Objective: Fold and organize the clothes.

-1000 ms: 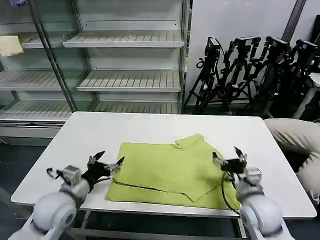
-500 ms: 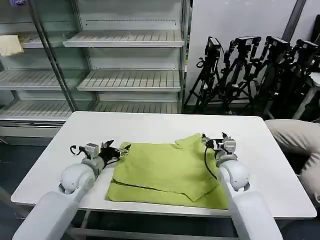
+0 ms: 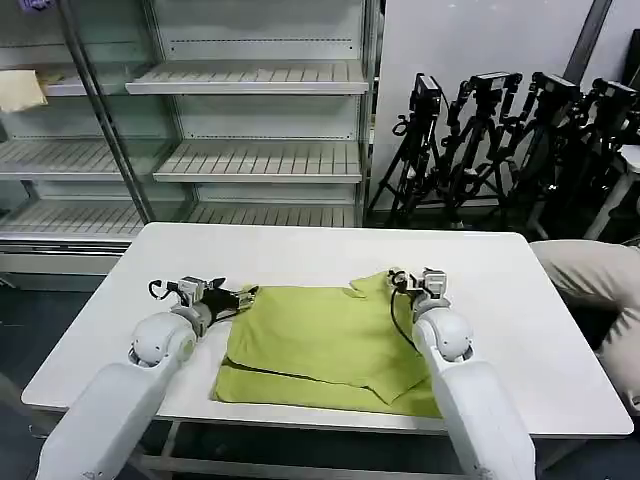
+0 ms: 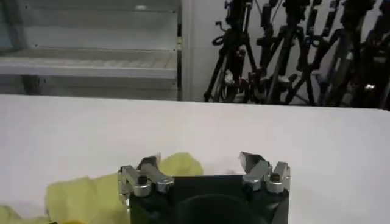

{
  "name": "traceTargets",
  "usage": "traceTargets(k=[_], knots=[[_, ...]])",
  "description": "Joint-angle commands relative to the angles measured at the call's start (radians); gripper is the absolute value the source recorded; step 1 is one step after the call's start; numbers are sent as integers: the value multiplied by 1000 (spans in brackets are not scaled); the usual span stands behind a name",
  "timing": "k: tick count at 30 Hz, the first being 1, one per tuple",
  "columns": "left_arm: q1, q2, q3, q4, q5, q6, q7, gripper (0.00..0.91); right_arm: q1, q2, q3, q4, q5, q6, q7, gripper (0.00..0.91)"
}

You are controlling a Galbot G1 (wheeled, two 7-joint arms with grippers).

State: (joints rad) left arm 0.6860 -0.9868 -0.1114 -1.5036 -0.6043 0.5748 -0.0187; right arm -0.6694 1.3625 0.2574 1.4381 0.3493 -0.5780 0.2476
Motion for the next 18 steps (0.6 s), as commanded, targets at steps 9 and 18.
traceTargets(k=[9, 18], knots=[[-13, -10, 8, 39, 15, 2, 27, 10, 19, 8, -20, -60, -3, -2, -21, 0], [11, -28, 0, 28, 21, 1, 25, 20, 29, 11, -15, -84, 36, -2, -33, 0]])
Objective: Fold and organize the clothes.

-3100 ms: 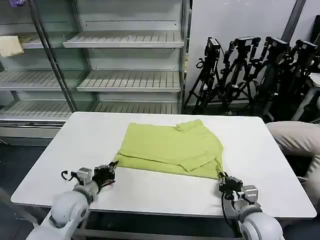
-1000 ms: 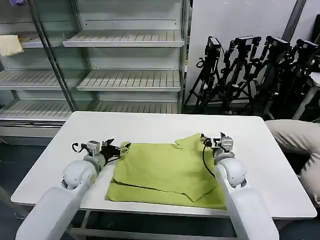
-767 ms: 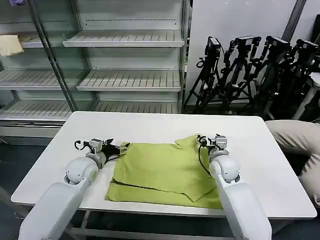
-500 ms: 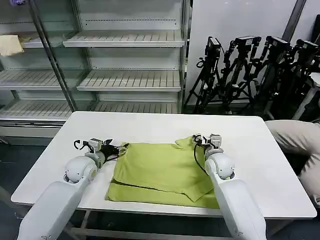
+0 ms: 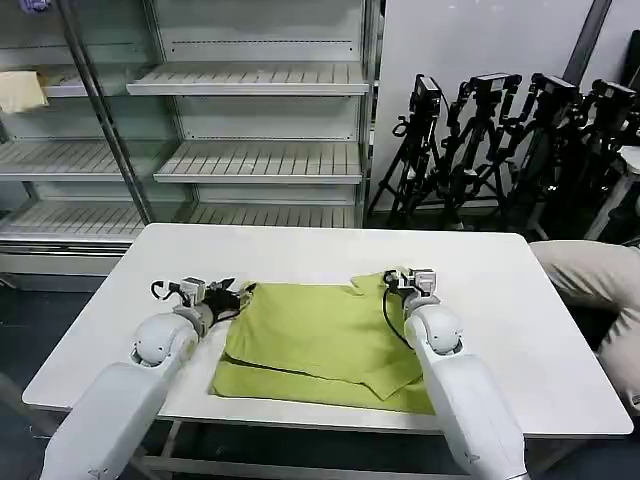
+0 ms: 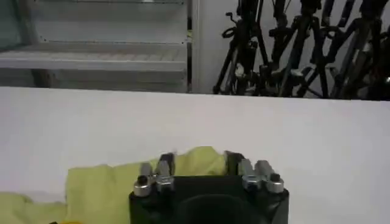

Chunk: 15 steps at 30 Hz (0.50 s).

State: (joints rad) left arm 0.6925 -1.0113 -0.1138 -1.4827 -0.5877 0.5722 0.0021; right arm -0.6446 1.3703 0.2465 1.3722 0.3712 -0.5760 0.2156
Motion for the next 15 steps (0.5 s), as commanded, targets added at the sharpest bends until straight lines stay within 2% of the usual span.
traceTargets(k=[1, 5, 9, 15], knots=[[6, -4, 2, 7, 5, 4, 5, 20, 4, 3, -3, -19, 14, -3, -4, 0], [9, -7, -1, 7, 4, 3, 7, 20, 4, 2, -2, -13, 6, 9, -21, 0], [8, -8, -4, 4, -13, -60, -4, 20, 1, -11, -7, 16, -35, 86, -60, 0], [30, 14, -33, -67, -62, -100, -14, 10, -34, -75, -27, 169, -10, 67, -47, 0]])
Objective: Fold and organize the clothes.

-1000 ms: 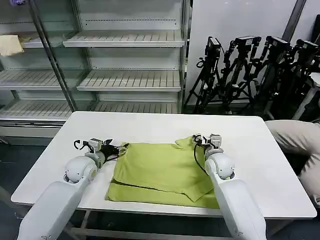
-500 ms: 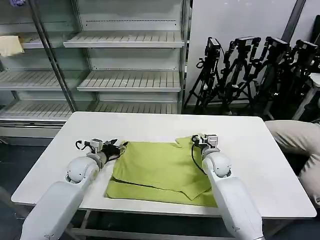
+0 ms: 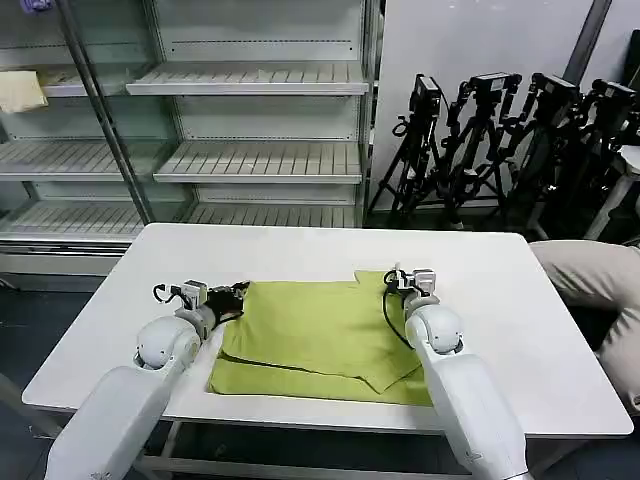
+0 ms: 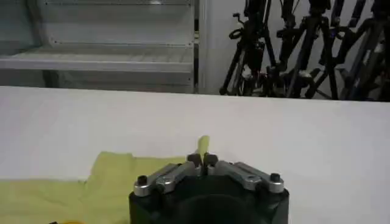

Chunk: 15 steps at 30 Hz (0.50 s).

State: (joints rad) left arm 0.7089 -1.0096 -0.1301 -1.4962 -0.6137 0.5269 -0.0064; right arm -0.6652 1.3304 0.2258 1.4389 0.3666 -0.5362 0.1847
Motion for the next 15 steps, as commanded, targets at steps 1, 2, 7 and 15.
traceTargets(k=[1, 2, 7, 15], knots=[[30, 21, -24, -87, -47, -53, -7, 10, -36, -59, -9, 155, 6, 14, -10, 0], [39, 26, -31, -106, -56, -52, -7, 10, -39, -62, -9, 160, 9, 13, -9, 0], [128, 54, -73, -196, -62, -52, -7, 20, -121, -121, 11, 295, 50, -11, 12, 0], [266, 84, -172, -313, -71, -52, -10, 20, -298, -155, 58, 459, 71, -2, 26, 0]])
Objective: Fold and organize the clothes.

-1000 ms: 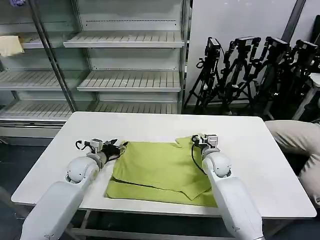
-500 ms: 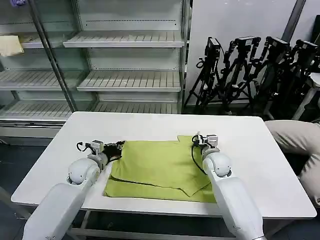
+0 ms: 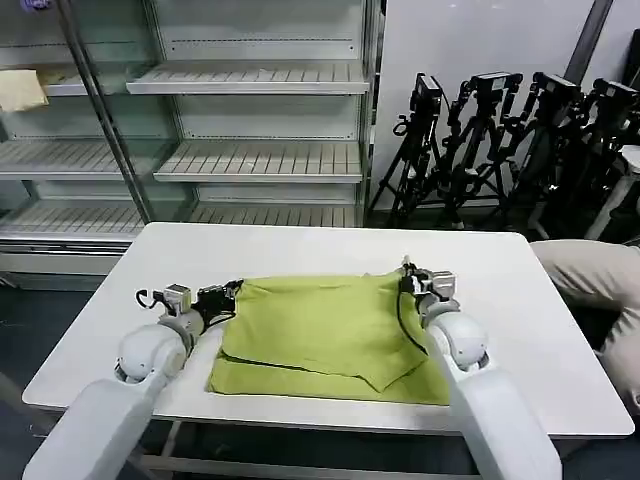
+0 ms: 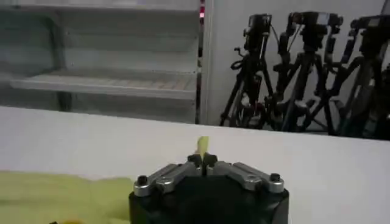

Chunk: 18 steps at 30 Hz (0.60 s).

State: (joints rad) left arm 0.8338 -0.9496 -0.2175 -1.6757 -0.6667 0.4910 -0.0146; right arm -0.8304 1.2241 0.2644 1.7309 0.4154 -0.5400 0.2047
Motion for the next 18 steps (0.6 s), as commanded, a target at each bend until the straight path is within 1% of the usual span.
traceTargets(k=[1, 4, 5, 8, 10, 14, 16, 18], knots=[[177, 19, -106, -165, -14, -15, -2, 20, -160, -45, 24, 187, 22, 8, 5, 0], [268, 2, -189, -226, -12, -14, 3, 20, -233, -31, 26, 237, -7, 37, 1, 0], [290, -1, -210, -241, -13, -13, 5, 20, -255, -27, 27, 255, -30, 46, 0, 0], [332, -1, -243, -281, -14, -13, 3, 20, -295, -28, 31, 304, -34, 43, 13, 0], [372, -2, -242, -299, 1, -14, 3, 20, -315, -31, 34, 328, -37, 35, 30, 0], [407, -10, -242, -329, 18, -15, 5, 20, -359, -43, 63, 348, -73, 27, 24, 0], [404, -10, -238, -327, 19, -15, 4, 10, -372, -45, 79, 346, -73, 21, 25, 0], [395, -3, -225, -320, 23, -14, 3, 20, -379, -45, 99, 339, -74, 20, 20, 0]])
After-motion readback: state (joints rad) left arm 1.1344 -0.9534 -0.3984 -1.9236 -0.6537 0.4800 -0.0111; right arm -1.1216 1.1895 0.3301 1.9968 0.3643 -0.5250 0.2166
